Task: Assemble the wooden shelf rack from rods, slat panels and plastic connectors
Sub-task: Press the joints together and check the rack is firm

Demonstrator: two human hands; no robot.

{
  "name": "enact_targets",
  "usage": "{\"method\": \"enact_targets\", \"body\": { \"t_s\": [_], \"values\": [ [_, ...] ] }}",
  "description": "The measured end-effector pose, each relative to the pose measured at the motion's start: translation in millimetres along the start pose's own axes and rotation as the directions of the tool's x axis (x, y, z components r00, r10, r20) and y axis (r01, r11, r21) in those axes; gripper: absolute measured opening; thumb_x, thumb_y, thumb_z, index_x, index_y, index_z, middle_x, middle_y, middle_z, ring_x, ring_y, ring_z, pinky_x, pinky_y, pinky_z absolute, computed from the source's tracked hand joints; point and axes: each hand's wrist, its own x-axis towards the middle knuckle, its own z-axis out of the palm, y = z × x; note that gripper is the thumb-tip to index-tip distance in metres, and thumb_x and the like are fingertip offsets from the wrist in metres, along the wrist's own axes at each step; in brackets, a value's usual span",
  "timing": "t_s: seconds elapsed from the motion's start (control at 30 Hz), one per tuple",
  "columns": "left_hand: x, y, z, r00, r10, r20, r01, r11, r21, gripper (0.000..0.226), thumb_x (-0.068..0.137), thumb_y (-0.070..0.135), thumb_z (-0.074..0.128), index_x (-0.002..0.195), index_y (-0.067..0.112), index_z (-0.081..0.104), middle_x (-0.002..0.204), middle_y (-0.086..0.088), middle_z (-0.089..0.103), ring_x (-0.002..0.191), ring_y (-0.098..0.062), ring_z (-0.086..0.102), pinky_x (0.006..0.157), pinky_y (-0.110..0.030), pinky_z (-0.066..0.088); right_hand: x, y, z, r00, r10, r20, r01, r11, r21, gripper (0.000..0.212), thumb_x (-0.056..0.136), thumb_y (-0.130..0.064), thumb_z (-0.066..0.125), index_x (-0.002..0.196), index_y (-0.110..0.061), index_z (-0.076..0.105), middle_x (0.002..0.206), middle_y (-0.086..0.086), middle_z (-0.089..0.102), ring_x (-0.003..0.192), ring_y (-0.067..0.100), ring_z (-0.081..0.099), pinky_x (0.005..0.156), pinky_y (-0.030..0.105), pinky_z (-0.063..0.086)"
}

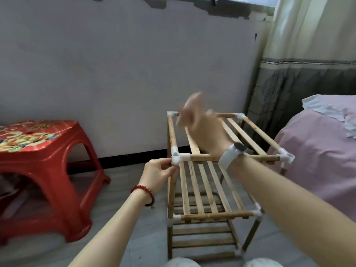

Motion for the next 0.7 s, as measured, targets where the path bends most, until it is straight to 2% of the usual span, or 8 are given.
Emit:
{"method": "enact_targets", "body": {
  "t_s": [0.03, 0.1, 0.2, 0.27, 0.4, 0.5, 0.6, 0.7],
  "values": [
    [-1, -1, 0, 1.0, -0.006, -0.004, 0.006, 1.0, -0.002, 0.015, 0.083, 0.008, 0.067, 0.096, 0.015, 0.072, 0.085, 0.005, 0.072, 0.08, -0.002, 0.067, 0.077, -0.015, 0.052, -10, -1, 14, 0.984, -0.004, 0.177, 0.027, 0.991, -0.13, 0.035, 0.1, -0.039, 0.033, 0.122, -0.012, 0.037, 0.085, 0.003, 0.059, 0.084, 0.031, 0.063, 0.067, 0.038, 0.044],
    [-2, -2, 0, 1.0, -0.013, 0.022, 0.014, 1.0, -0.011, 0.018, 0.085, 0.009, 0.065, 0.101, 0.014, 0.07, 0.089, 0.004, 0.071, 0.085, -0.004, 0.066, 0.08, -0.017, 0.052, -21, 4, 28, 0.941, 0.042, 0.336, 0.003, 0.991, -0.133, 0.032, 0.1, -0.04, 0.033, 0.115, -0.013, 0.039, 0.076, -0.001, 0.053, 0.082, 0.031, 0.062, 0.066, 0.036, 0.043],
    [-6, -9, 5, 0.999, -0.009, 0.042, 0.01, 1.0, -0.017, 0.02, 0.09, 0.015, 0.059, 0.108, 0.022, 0.061, 0.094, 0.008, 0.067, 0.091, -0.001, 0.062, 0.077, -0.011, 0.049, -23, 22, 15, 0.955, 0.077, 0.287, -0.079, 0.997, -0.002, 0.03, 0.098, -0.041, 0.037, 0.108, -0.014, 0.044, 0.078, 0.0, 0.057, 0.076, 0.027, 0.06, 0.067, 0.038, 0.047],
    [-13, -21, 15, 0.997, -0.04, 0.069, 0.041, 0.999, -0.017, 0.015, 0.094, 0.018, 0.053, 0.102, 0.029, 0.056, 0.094, 0.009, 0.064, 0.091, -0.001, 0.06, 0.072, -0.007, 0.046, -33, 37, 7, 0.969, 0.119, 0.215, -0.127, 0.992, 0.021, 0.027, 0.097, -0.039, 0.041, 0.107, -0.015, 0.048, 0.081, -0.001, 0.056, 0.077, 0.022, 0.058, 0.07, 0.037, 0.048],
    [-23, -42, 38, 0.99, -0.136, 0.047, 0.139, 0.989, -0.057, 0.018, 0.099, 0.019, 0.038, 0.089, 0.025, 0.051, 0.083, 0.001, 0.058, 0.083, -0.014, 0.058, 0.075, -0.023, 0.047, -54, 64, 7, 0.954, 0.159, 0.253, -0.141, 0.986, -0.088, 0.032, 0.095, -0.033, 0.045, 0.124, -0.02, 0.049, 0.099, 0.001, 0.062, 0.089, 0.02, 0.059, 0.076, 0.034, 0.049],
    [-16, -41, 41, 0.988, -0.154, 0.009, 0.154, 0.986, -0.065, 0.018, 0.1, 0.02, 0.034, 0.088, 0.019, 0.047, 0.075, -0.001, 0.05, 0.072, -0.016, 0.051, 0.074, -0.032, 0.048, -49, 74, 14, 0.951, 0.137, 0.278, -0.102, 0.985, -0.136, 0.025, 0.095, -0.034, 0.045, 0.113, -0.02, 0.056, 0.093, -0.002, 0.061, 0.083, 0.016, 0.058, 0.073, 0.03, 0.047],
    [0, -41, 30, 0.986, -0.163, -0.022, 0.162, 0.986, -0.037, 0.019, 0.1, 0.023, 0.033, 0.088, 0.02, 0.046, 0.073, 0.0, 0.048, 0.068, -0.015, 0.048, 0.066, -0.029, 0.044, -34, 75, 22, 0.968, 0.145, 0.206, -0.147, 0.989, -0.004, 0.018, 0.093, -0.032, 0.048, 0.097, -0.018, 0.058, 0.08, -0.001, 0.062, 0.074, 0.019, 0.06, 0.071, 0.037, 0.052],
    [22, -34, 10, 0.987, -0.139, -0.083, 0.142, 0.989, 0.036, 0.023, 0.1, 0.026, 0.032, 0.083, 0.023, 0.046, 0.072, 0.0, 0.049, 0.066, -0.016, 0.047, 0.067, -0.034, 0.043, -15, 74, 26, 0.985, 0.127, 0.121, -0.136, 0.988, 0.074, 0.016, 0.092, -0.031, 0.048, 0.093, -0.017, 0.057, 0.074, 0.0, 0.062, 0.069, 0.021, 0.06, 0.07, 0.041, 0.053]
  ]
}}
